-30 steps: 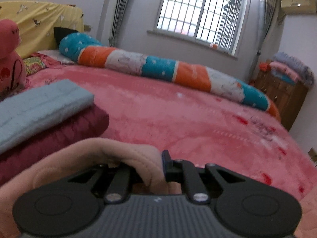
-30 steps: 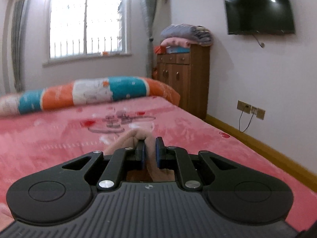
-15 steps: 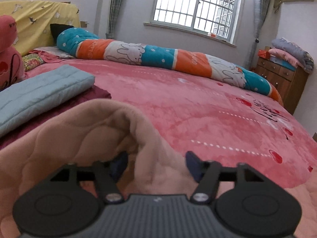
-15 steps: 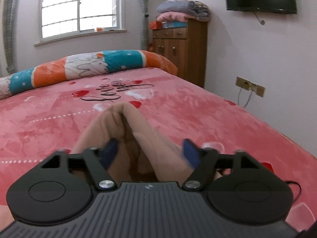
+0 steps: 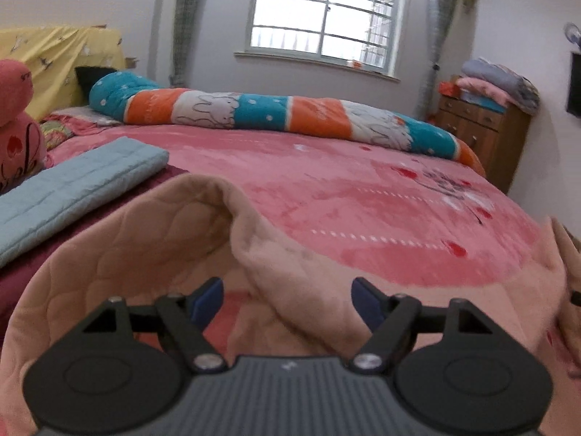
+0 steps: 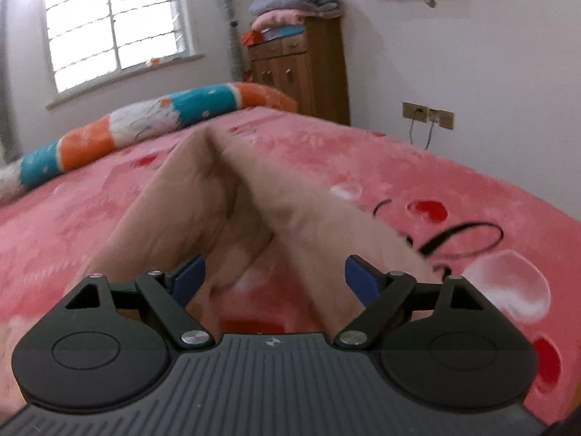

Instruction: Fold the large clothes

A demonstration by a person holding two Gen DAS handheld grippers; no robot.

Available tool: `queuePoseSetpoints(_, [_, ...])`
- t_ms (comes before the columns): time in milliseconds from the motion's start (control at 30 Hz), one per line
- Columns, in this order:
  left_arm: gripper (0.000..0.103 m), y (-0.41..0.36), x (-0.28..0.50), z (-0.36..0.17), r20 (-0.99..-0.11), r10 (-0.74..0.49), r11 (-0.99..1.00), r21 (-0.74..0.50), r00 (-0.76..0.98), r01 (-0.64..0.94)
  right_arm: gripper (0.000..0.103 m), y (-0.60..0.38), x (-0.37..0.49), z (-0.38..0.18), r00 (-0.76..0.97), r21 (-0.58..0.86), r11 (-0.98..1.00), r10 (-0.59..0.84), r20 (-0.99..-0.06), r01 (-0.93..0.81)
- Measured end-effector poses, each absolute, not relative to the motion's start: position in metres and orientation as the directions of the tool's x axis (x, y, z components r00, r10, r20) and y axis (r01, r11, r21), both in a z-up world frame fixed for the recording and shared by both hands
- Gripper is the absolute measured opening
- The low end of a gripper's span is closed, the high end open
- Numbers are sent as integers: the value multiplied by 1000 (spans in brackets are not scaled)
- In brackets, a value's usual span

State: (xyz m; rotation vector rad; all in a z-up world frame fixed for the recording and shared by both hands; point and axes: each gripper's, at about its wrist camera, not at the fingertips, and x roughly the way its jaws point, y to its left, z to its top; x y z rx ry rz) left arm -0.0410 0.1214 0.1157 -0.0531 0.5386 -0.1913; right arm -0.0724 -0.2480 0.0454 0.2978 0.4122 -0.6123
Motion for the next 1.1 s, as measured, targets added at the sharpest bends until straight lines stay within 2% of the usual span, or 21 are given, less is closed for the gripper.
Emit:
queuePoseSetpoints(267, [78, 93, -72, 89, -575, -251, 959, -41, 779, 279, 103, -182, -76, 22, 778, 26, 892, -379, -500, 451])
queuePoseSetpoints(367, [78, 86, -68, 78, -598, -268, 950, -34, 756, 310, 103, -166, -65, 15, 781, -46, 922, -353, -515, 386])
queuePoseSetpoints(500, [78, 78, -57, 67, -601, -278, 943, -22, 749, 332, 103, -155, -49, 4, 777, -73, 944, -306, -550, 321])
queuePoseSetpoints(667, [78, 71, -34, 57, -611, -324, 931, -70, 722, 358, 103, -158, -32, 10, 835, 32, 965, -209, -509, 261])
queuePoseSetpoints(767, [78, 68, -21, 58, -598, -398, 908, -148, 696, 392, 103, -173, -26, 18, 884, 191, 956, -115, -454, 222])
queuePoseSetpoints(867, [78, 59, -8, 59, -577, -423, 897, -157, 699, 413, 103, -187, -16, 19, 910, 318, 930, -40, -413, 186])
queuePoseSetpoints(1100, [78, 37, 39, 72, -507, -451, 891, -200, 735, 408, 103, -197, 2, 16, 926, 424, 892, 15, -377, 158])
